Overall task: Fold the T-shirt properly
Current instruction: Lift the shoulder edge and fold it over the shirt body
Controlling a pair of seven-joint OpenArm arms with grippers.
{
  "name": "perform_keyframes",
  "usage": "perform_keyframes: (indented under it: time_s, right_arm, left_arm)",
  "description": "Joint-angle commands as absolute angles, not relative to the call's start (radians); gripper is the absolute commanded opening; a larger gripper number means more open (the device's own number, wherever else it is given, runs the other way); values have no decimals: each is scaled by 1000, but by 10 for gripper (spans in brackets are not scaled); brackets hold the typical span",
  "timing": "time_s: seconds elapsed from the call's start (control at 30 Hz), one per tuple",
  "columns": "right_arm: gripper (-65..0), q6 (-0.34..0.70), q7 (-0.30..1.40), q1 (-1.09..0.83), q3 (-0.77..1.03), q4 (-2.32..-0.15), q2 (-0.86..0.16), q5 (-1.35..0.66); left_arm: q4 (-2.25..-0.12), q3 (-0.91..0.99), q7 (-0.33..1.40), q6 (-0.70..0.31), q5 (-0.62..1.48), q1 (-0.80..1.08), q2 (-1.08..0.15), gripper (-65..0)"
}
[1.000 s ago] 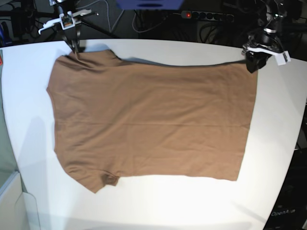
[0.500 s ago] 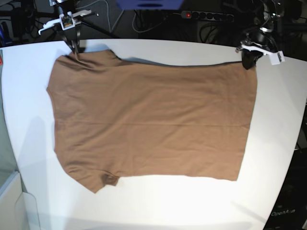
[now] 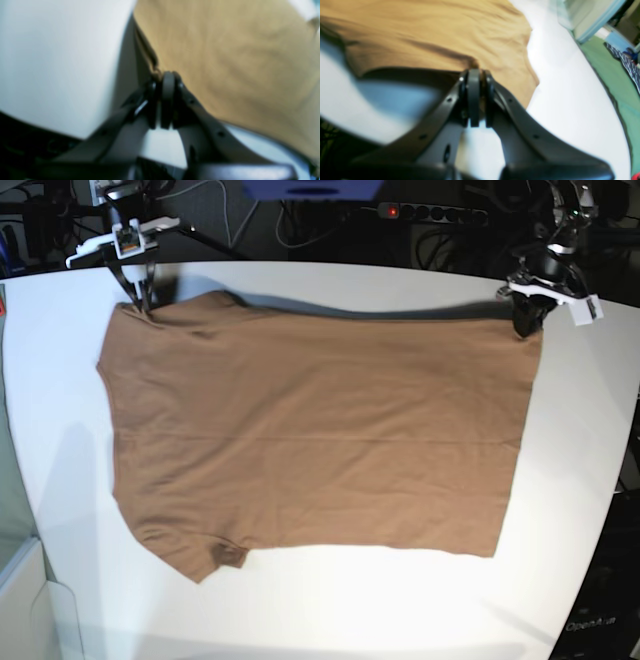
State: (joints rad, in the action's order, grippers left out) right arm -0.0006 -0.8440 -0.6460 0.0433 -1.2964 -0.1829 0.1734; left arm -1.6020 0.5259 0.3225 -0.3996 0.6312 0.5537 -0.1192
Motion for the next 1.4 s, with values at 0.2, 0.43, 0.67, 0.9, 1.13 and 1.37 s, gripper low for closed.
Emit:
perform_keyframes:
  time_s: [0.2, 0.43, 0.67, 0.9, 1.13, 1.37]
  right_arm:
    - [-649, -2, -789, -653, 53, -1397, -206, 160]
    - [-649, 82, -677, -622, 71, -1506, -202, 160]
    - [-649, 96, -598, -539, 68, -1517, -206, 160]
    - [-649, 96, -510, -440, 61, -1517, -228, 160]
    - [-649, 216, -406, -318, 64, -1517, -214, 162]
    - [-649, 243, -323, -225, 61, -1511, -208, 162]
  left_arm:
    - [-1679, 575, 412, -409, 642, 513, -124, -626]
    - [-1679, 578, 490, -407, 641, 414, -124, -626]
    - [-1667, 578, 558, -407, 639, 309, -124, -626]
    - [-1666, 576, 562, -406, 638, 232, -124, -626]
    - [-1596, 575, 562, -340, 638, 153, -130, -626]
    - [-1535, 573, 562, -325, 638, 96, -131, -627]
